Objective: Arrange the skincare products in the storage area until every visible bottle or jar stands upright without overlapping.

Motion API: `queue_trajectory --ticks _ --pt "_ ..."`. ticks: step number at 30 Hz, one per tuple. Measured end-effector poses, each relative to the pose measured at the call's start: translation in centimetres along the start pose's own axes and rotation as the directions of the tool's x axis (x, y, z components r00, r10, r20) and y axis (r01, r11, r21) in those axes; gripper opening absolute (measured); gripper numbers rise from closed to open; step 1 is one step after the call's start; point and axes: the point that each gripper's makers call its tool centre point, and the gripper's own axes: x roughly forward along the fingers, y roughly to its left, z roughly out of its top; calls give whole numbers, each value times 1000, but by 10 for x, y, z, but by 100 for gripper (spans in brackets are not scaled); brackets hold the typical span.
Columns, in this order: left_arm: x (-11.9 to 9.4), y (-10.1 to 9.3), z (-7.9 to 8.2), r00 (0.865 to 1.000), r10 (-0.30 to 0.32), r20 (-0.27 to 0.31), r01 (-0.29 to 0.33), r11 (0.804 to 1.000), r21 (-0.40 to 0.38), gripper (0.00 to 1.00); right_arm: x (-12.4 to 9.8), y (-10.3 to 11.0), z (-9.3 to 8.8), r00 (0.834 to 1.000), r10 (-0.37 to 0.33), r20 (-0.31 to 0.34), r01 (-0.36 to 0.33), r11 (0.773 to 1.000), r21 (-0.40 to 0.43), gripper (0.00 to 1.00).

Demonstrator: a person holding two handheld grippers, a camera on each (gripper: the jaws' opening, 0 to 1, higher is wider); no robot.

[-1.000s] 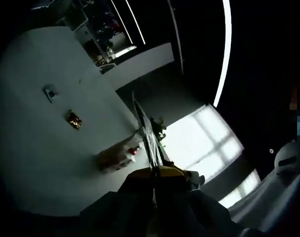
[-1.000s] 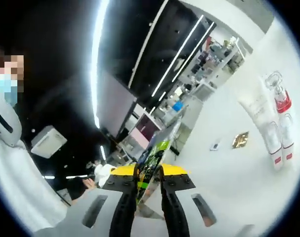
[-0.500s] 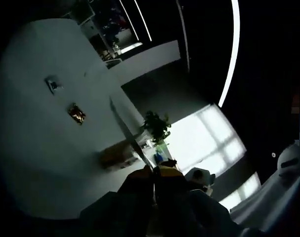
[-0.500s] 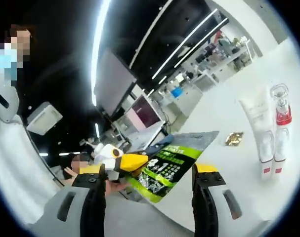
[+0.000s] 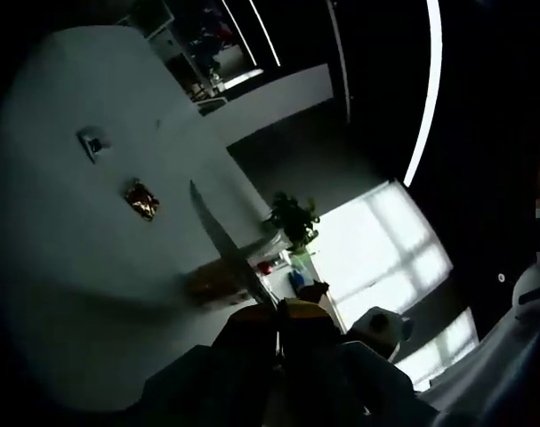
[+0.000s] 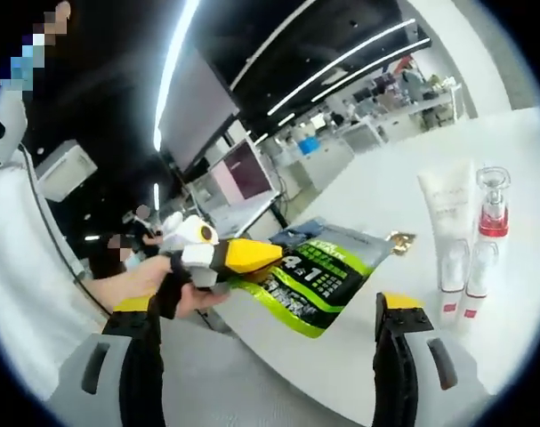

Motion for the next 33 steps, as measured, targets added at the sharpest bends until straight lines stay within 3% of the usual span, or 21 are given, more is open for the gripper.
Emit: queue_trajectory --ticks 12,22,25,33 --pt "27 31 -12 995 88 -56 -86 996 37 0 -18 -31 -18 992 -100 -74 97 994 -44 99" --pt "46 54 -24 983 157 -100 -145 982 121 0 -37 -54 -23 980 -189 -62 189 982 1 99" --pt "53 60 -26 981 164 -106 -149 979 136 0 -37 -56 -19 979 -198 -46 198 980 8 99" --pt "67 80 -34 967 215 -134 -189 965 183 0 -35 -58 -33 977 -186 -100 186 982 -17 99"
